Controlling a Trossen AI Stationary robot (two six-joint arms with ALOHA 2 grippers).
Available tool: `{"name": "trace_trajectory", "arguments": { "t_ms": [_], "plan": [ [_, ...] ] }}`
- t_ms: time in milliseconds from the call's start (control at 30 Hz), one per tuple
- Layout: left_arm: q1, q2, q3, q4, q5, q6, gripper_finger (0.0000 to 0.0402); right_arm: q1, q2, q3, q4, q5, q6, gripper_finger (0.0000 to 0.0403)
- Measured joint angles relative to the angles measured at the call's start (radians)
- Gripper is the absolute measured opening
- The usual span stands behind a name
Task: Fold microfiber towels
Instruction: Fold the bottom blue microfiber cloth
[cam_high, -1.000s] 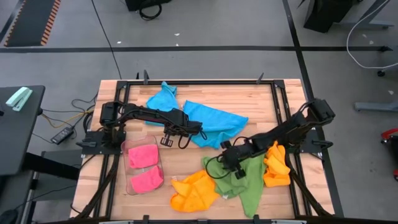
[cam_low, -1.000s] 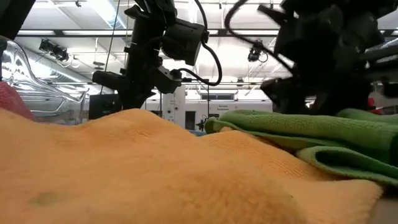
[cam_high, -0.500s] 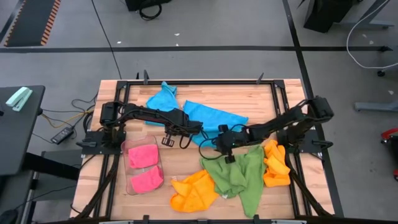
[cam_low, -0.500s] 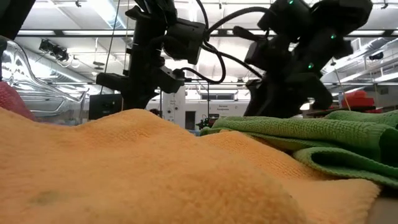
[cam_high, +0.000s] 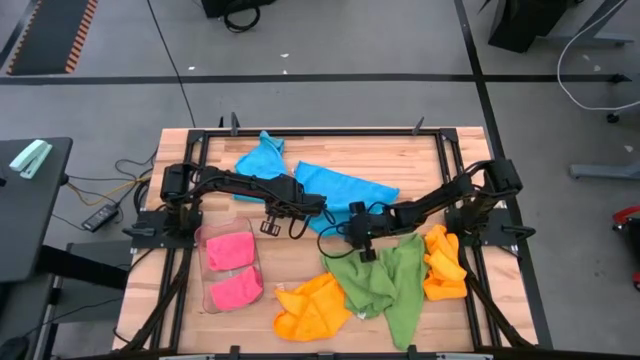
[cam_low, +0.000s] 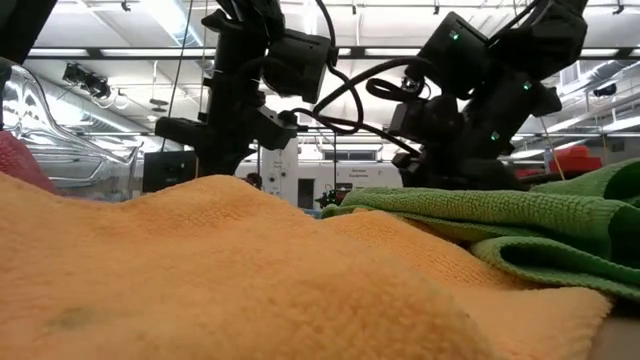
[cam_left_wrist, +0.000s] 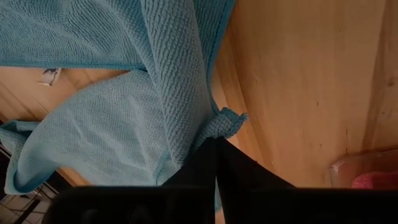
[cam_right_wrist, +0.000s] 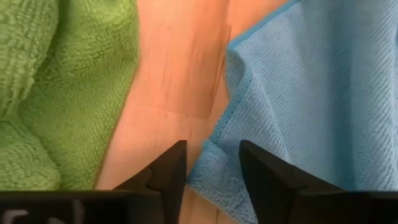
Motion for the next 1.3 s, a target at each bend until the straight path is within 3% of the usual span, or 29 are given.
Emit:
{"name": "trace_trajectory", "arguments": {
  "t_ms": [200,433,633,800,1033,1300],
  "plan": [
    [0.000,0.000,0.000,0.000,0.004,0.000,0.0015,-0.001,-0.003,0.000,-0.012,0.001,0.019,0.0086],
    [-0.001,0.000,0.000,0.038,0.060,-0.001,0.0013,0.001,-0.015,0.000,-0.019,0.000,0.058,0.0048],
    [-0.002,0.000,0.000,0.090,0.060,-0.006,0.0022,0.003,-0.049,-0.001,-0.047,-0.001,0.129,0.0045],
    [-0.009,0.000,0.000,0.120,0.061,-0.027,0.0006,0.036,-0.162,-0.001,-0.165,-0.001,0.232,0.0044],
    [-0.045,0.001,0.024,0.012,0.050,0.084,0.0017,0.098,-0.325,-0.001,-0.251,-0.004,0.268,0.0044],
    [-0.054,0.000,0.112,-0.087,0.255,0.070,0.0009,0.176,-0.404,-0.001,-0.276,-0.096,0.278,0.0044]
  ]
}}
